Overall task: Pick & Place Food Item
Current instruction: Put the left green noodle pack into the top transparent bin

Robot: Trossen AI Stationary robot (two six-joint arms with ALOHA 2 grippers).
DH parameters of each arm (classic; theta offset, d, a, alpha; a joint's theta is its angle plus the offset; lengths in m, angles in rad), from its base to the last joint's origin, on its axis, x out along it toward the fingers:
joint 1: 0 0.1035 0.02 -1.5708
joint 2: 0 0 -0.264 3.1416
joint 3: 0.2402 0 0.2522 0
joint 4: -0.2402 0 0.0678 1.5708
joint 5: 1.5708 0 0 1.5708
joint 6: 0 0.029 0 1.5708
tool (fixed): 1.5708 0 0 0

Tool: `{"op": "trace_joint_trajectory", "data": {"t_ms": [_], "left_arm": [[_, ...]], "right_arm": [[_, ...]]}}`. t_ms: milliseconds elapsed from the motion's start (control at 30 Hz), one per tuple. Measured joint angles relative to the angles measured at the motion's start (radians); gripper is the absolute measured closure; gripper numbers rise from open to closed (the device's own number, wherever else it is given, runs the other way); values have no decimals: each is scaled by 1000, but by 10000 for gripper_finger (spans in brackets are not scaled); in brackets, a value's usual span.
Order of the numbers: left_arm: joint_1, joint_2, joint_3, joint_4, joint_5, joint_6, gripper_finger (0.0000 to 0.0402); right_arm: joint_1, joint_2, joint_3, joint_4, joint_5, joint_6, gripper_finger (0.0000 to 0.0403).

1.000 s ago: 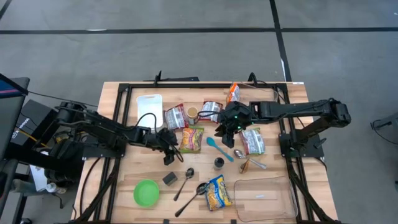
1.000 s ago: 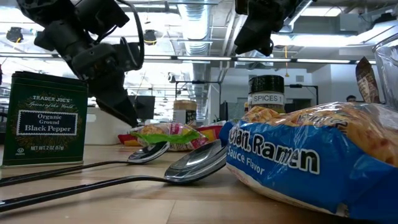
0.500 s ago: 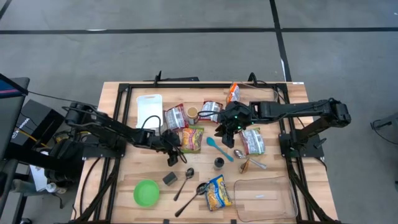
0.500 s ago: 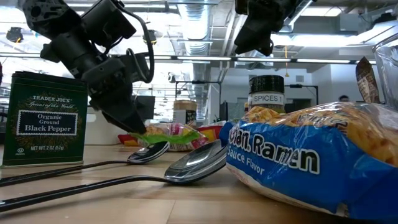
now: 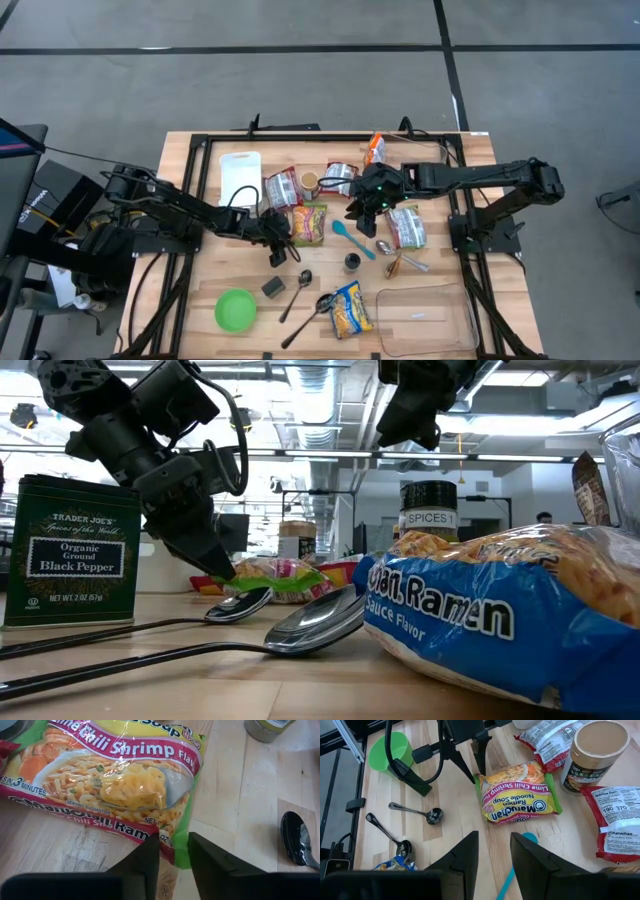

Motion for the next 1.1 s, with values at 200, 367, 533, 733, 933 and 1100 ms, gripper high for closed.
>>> {"op": "trace_joint_trajectory", "data": {"t_ms": [200,367,533,733,933,1100], "left_arm": [[0,0,0,2,0,-2,357],[0,0,0,38,4,-3,392],[0,0,0,77,4,-3,395],[0,-41,0,108,4,-49,398],[0,-162,0,113,2,-52,400],[0,-259,0,110,-20,-109,400]], "right_arm": [[0,0,0,0,0,0,295],[0,0,0,0,0,0,295],[0,0,0,0,0,1,295],[0,0,0,0,0,1,295],[0,0,0,9,0,1,295],[0,0,0,58,0,1,298]]}}
